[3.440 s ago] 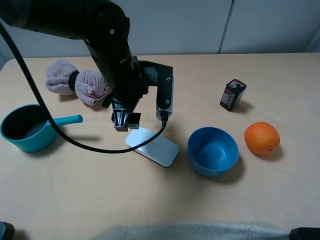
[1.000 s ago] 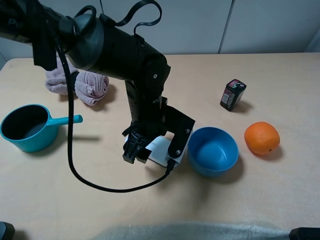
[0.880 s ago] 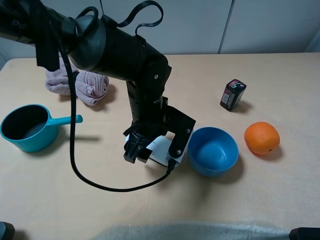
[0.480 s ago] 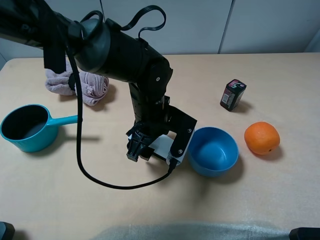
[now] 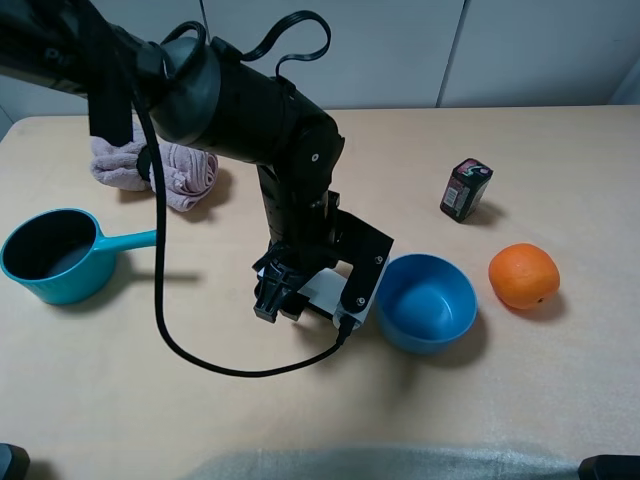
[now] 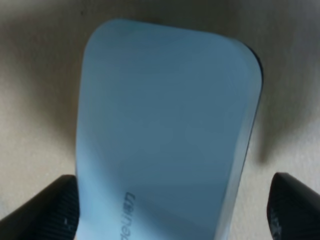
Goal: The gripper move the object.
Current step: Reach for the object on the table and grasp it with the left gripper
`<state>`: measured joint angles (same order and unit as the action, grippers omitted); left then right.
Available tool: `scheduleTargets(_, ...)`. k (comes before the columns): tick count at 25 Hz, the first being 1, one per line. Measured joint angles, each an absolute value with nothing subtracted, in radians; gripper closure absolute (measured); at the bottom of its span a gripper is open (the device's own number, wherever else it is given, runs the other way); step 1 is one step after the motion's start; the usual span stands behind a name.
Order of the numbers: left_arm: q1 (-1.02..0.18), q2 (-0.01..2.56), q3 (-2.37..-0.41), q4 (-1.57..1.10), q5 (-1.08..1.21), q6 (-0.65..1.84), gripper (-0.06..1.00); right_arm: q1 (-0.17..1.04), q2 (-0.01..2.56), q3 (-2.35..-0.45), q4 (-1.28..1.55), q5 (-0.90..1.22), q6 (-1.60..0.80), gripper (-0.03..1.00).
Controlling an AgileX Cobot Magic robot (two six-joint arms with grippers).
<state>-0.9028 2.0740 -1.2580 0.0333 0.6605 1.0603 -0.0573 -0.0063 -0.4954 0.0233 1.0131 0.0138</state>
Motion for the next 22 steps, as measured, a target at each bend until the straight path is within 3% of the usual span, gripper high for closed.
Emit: scheduleTargets(22, -0.893, 2.09, -1.311, 0.036, 0.702, 1.059, 0.18, -0.057, -0.006, -0.495, 0.023, 1.013, 0.014, 0.3)
